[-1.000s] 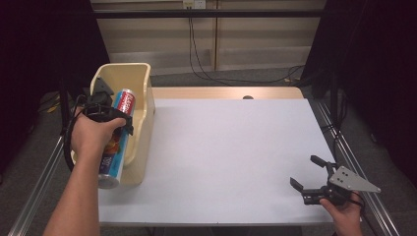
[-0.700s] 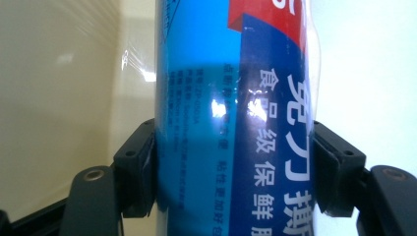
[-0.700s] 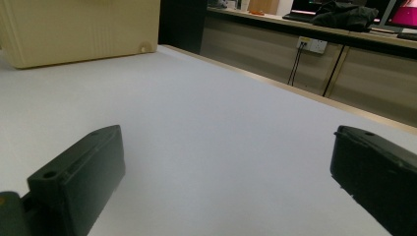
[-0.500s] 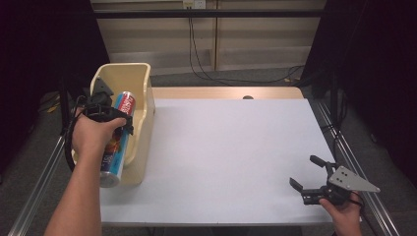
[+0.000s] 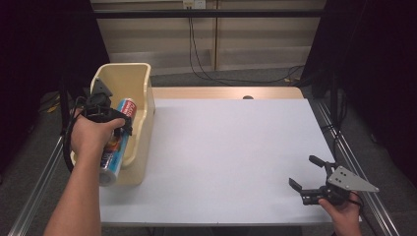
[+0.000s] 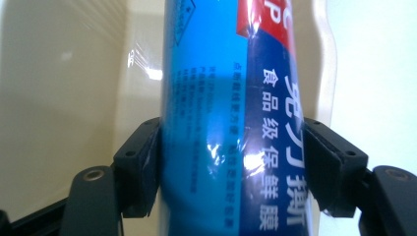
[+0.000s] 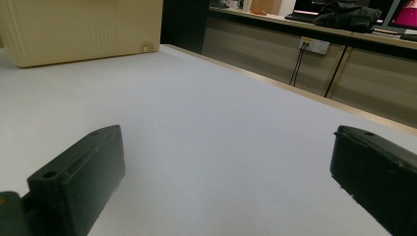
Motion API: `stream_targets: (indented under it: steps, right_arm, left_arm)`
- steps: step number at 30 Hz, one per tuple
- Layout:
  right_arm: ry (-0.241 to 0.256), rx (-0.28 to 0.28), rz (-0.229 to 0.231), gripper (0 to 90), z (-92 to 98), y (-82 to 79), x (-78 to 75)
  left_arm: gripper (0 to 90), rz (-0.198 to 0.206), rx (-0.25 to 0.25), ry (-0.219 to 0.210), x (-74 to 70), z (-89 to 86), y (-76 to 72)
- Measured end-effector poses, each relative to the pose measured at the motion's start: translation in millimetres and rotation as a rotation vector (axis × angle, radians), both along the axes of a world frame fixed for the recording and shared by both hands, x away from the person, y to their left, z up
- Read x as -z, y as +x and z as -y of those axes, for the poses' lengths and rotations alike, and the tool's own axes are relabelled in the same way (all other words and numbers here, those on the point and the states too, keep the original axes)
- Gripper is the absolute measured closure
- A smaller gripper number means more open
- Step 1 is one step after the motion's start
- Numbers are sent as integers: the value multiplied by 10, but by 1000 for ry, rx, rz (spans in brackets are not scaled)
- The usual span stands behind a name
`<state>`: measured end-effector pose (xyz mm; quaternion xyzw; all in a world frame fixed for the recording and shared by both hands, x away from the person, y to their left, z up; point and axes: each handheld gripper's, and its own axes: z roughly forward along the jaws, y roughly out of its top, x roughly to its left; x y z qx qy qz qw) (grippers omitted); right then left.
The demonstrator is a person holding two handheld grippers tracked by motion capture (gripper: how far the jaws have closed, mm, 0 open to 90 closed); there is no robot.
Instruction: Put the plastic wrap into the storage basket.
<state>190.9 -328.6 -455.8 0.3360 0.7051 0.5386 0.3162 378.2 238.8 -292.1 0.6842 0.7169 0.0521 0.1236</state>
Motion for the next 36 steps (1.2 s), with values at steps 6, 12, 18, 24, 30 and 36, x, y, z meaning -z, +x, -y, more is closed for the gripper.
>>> stream_targets:
  steps: [6, 12, 18, 24, 30, 36]
  right_arm:
    - [3, 3, 1, 0, 4, 0, 0]
    - [1, 3, 0, 0, 5, -4, -3]
    - [3, 3, 1, 0, 5, -3, -3]
    - [1, -1, 0, 0, 0, -5, -4]
    - [1, -1, -4, 0, 6, -13, -8]
    - [2, -1, -3, 0, 5, -15, -10]
  left_arm:
    - [352, 121, 6, -23, -376, -20, -41]
    - [282, 140, 44, -59, -424, 78, -54]
    - [234, 133, 74, -85, -424, 182, -34]
    - [209, 128, 104, -95, -441, 328, -22]
    - [193, 133, 128, -104, -432, 479, -13]
    - [191, 122, 143, -106, -384, 583, 4]
